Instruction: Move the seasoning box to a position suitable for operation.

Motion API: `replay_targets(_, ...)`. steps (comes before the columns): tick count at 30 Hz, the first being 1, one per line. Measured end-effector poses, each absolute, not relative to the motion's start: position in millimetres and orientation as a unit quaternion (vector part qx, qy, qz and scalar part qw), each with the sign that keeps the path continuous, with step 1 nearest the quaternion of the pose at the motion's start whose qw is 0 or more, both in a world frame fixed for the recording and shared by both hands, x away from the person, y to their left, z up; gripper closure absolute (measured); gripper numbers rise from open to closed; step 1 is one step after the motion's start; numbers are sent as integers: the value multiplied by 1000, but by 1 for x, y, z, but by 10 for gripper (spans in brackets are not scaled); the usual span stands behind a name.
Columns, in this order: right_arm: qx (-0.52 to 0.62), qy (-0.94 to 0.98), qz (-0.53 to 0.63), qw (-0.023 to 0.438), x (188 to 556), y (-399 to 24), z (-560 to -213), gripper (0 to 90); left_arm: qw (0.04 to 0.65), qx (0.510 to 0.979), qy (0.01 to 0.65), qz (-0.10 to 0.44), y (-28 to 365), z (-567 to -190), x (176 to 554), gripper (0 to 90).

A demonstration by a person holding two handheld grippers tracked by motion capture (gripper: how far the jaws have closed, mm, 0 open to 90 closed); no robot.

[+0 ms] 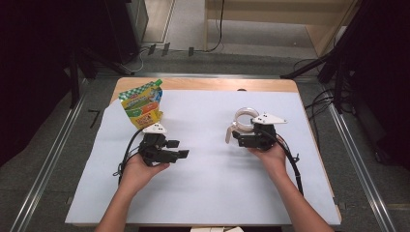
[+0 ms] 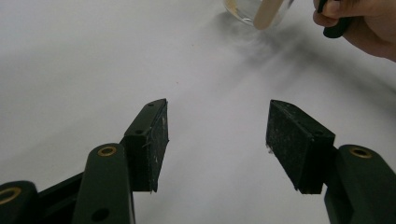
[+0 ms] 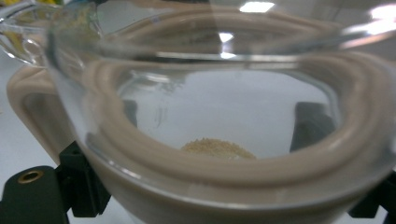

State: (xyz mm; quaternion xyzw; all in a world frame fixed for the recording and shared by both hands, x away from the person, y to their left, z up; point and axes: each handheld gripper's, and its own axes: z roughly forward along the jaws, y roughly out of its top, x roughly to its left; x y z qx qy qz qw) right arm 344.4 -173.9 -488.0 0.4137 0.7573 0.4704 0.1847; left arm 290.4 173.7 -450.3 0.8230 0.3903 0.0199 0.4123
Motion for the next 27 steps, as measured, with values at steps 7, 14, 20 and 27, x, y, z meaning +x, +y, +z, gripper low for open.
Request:
replay_targets(7, 399, 767, 470, 176, 332, -166, -489, 121, 412, 824, 388, 14, 169, -451, 296, 401)
replay_targets(14, 385, 777, 469, 166, 322, -155, -492, 120, 412, 823, 390, 14, 169, -450, 301, 408)
replay_targets(20, 374, 787, 465, 155, 314, -143, -497, 120, 420, 815, 399, 12, 171, -449, 304, 412)
replay_targets(27, 350, 801, 465, 139, 304, -122, -501, 120, 418, 816, 400, 11, 171, -448, 305, 414)
